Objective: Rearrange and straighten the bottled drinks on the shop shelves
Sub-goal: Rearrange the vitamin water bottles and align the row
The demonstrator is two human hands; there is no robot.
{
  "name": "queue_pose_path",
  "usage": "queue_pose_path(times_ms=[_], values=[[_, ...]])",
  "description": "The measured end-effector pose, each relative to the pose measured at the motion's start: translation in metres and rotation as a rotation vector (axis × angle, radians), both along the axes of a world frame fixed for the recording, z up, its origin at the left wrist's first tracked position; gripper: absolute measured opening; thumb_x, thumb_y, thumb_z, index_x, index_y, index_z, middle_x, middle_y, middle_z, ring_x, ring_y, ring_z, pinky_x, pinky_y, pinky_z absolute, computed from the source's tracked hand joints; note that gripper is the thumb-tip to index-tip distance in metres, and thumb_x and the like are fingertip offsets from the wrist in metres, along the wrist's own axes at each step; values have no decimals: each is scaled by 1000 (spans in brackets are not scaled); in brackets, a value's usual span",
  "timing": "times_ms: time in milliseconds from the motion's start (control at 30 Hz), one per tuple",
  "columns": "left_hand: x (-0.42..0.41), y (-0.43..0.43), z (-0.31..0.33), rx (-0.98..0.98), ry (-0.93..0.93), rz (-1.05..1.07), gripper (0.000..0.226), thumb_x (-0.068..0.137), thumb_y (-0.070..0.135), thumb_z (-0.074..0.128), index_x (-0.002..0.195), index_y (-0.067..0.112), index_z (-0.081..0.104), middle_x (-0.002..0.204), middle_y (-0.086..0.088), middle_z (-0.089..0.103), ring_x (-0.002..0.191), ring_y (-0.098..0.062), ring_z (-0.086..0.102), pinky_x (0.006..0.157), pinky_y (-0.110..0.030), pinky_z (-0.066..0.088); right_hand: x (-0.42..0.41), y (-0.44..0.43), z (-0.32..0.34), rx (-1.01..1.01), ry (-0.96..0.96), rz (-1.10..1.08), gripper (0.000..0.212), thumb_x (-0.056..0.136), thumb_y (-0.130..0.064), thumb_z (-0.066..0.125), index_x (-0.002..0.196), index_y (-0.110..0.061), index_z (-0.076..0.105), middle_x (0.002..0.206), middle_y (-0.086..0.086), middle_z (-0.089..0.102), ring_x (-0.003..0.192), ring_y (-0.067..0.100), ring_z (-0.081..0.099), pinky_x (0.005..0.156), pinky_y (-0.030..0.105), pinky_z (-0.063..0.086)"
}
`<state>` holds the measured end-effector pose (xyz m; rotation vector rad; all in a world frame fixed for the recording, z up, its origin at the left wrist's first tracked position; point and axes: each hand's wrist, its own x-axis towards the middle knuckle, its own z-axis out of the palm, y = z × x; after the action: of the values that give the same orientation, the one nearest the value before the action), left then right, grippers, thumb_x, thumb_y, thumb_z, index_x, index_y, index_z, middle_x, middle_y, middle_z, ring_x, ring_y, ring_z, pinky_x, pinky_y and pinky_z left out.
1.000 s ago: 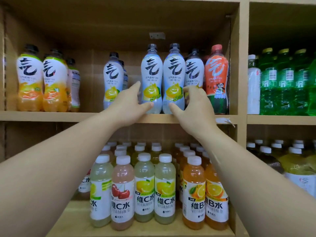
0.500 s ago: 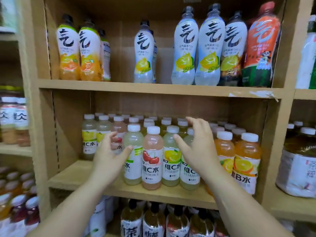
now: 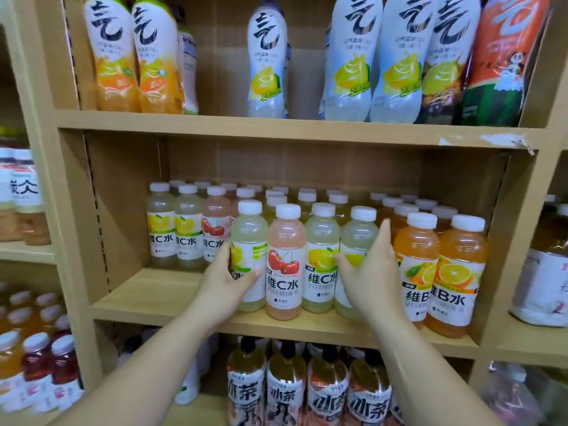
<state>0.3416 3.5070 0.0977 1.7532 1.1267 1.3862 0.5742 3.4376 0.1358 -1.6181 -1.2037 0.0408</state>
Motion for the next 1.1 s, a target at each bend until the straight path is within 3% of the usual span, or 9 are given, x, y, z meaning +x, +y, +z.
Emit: queue_pose_path(times_ms=[200, 333, 467, 567, 667, 733, 867, 1033, 1100], values=[[-8, 10, -14, -39, 36, -30, 56, 88, 9, 76, 130, 37, 52, 122, 17, 68, 107, 6, 65, 101, -32, 52, -7, -2, -28, -34, 47, -47, 108, 93, -22, 74, 163, -17, -8, 161, 7, 33, 146, 24, 36, 113, 32, 36], [-9, 12, -21, -75, 63, -83, 60, 90, 10, 75, 128, 47, 46, 128, 19, 65, 117, 3, 62, 108, -37, 48, -5, -3, -39, -45, 40, -43, 110, 94, -27, 73, 162, -24, -14, 159, 7, 37, 142, 23, 42, 110, 33, 39], [-3, 6, -22, -41, 52, -3, 57, 89, 16, 76, 132, 39, 47, 124, 23, 63, 116, 1, 60, 106, -36, 49, -4, -7, -44, -17, 12, -32, 108, 95, -33, 71, 162, -26, -13, 160, 5, 36, 142, 21, 41, 110, 32, 40], [-1, 2, -26, -9, 40, 93, 62, 86, 20, 80, 138, 30, 47, 126, 15, 65, 116, -8, 62, 104, -41, 50, -7, -15, -47, 24, 18, 5, 106, 94, -35, 71, 163, -27, -9, 161, -1, 34, 144, 17, 35, 110, 24, 34], [-4, -3, -28, 7, 17, 201, 65, 84, 17, 81, 138, 26, 46, 121, 11, 63, 112, -11, 61, 99, -36, 49, -10, -31, -46, 111, 34, 62, 103, 94, -37, 71, 163, -29, -5, 163, -6, 29, 142, 1, 26, 110, 18, 22], [-10, -7, -30, 35, 17, 263, 67, 84, 16, 81, 139, 25, 45, 122, 9, 61, 110, -13, 60, 93, -31, 46, -11, -41, -44, 200, 51, 86, 103, 91, -41, 72, 163, -33, -2, 166, -10, 22, 144, -6, 17, 119, 23, 21], [-31, -6, -35, 17, 5, 343, 67, 84, 19, 81, 141, 27, 44, 121, 8, 63, 109, -15, 61, 90, -31, 46, -19, -57, -35, 300, 91, 171, 103, 83, -51, 73, 160, -42, 5, 166, -15, 24, 153, 10, 26, 121, 48, 34], [-68, 2, -33, 1, 32, 431, 67, 88, 25, 78, 144, 30, 41, 123, 6, 64, 109, -19, 61, 90, -37, 48, -58, -71, -26, 269, 148, 365, 101, 76, -56, 73, 155, -55, 11, 156, -26, 37, 143, 6, 41, 114, 46, 44], [-85, 6, -31, -8, 46, 462, 68, 88, 26, 78, 145, 28, 41, 124, 4, 64, 109, -21, 61, 90, -38, 49, -74, -68, -27, 242, 167, 441, 100, 79, -49, 78, 154, -58, 13, 155, -26, 39, 140, 5, 45, 112, 44, 46]])
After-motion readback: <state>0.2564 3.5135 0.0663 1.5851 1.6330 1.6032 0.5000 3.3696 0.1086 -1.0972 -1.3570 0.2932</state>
